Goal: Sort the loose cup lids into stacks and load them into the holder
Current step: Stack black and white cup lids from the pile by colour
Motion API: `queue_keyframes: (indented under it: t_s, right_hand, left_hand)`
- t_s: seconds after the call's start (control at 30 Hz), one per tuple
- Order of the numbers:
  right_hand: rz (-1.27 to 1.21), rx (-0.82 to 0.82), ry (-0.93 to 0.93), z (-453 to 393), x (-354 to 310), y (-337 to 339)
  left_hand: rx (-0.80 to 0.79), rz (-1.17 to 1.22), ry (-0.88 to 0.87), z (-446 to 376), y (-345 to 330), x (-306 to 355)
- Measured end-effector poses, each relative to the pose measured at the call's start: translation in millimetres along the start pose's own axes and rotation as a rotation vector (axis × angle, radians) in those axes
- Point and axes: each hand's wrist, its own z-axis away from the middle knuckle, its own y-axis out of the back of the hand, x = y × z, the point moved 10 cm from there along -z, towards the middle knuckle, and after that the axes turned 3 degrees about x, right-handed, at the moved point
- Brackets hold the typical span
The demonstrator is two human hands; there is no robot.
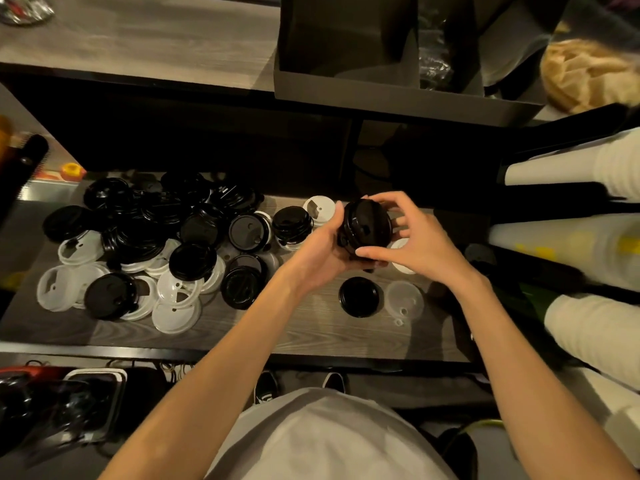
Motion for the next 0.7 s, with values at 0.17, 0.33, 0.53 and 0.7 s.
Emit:
queue_keyframes:
  t_s: [0.17, 0.33, 0.53, 0.7]
  right_hand:
    - [-0.015, 0.132, -0.123, 1, 47, 7]
    - [-0.009, 0.274, -0.434, 34, 135, 10]
    - [-0.070, 0.177, -0.615, 58, 193, -22]
    - [-0.069, 0.141, -0.577, 47, 195, -38]
  left_hand:
    - [0.032, -0.256, -0.054, -27, 21, -11]
    - [0.244, -1.000, -0.130, -46, 104, -68]
    - [0.270, -1.240, -0.263, -51, 121, -103]
    - [0.434, -1.137, -0.308, -66, 121, -77]
